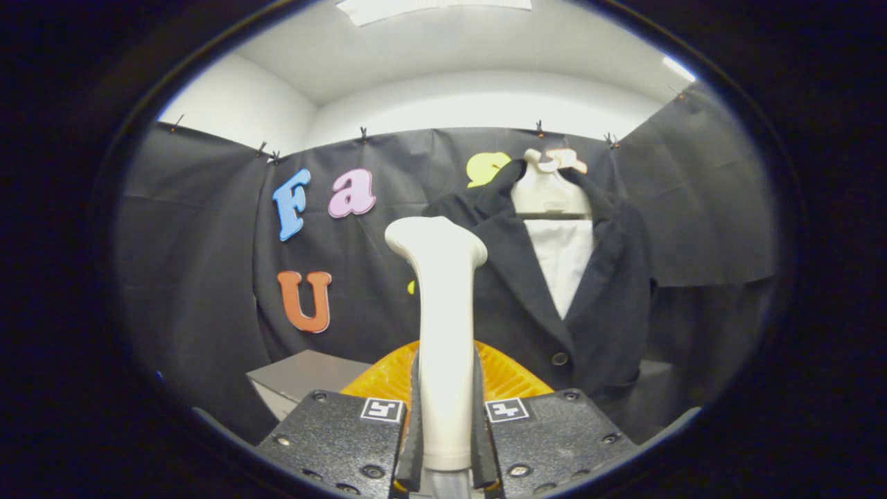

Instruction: Iron the clothes twice with a garment steamer, once on the left side and once on the right side.

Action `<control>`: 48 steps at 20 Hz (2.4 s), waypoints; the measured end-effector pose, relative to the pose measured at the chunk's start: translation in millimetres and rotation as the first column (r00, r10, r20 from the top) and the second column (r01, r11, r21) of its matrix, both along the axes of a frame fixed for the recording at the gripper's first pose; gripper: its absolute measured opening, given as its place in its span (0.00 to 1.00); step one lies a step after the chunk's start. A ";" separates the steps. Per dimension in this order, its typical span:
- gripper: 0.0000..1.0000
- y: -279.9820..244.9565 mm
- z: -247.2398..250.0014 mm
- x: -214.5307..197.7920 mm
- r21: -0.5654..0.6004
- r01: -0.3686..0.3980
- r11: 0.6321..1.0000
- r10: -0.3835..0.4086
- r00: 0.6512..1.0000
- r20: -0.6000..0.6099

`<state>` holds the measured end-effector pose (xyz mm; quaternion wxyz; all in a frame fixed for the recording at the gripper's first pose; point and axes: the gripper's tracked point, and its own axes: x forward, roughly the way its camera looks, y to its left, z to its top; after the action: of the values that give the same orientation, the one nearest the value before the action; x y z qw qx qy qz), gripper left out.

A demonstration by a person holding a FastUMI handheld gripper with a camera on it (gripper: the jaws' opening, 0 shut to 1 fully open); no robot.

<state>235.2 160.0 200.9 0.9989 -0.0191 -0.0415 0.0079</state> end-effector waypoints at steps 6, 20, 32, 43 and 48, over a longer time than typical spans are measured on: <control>0.30 -29.7 47.3 -11.7 -0.028 0.043 0.999 -0.038 0.989 0.142; 0.30 -80.2 -28.4 13.6 -0.124 0.150 0.981 -0.149 0.989 0.017; 0.30 -95.6 -109.3 -8.1 -0.164 0.176 0.971 -0.196 0.974 -0.114; 0.30 -104.3 -187.1 -25.7 -0.179 0.174 0.968 -0.219 0.935 -0.278; 0.30 -113.3 -216.8 -31.9 -0.177 0.197 0.964 -0.247 0.909 -0.335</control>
<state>203.3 46.7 -15.9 0.9805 -0.0915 0.1422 -0.0999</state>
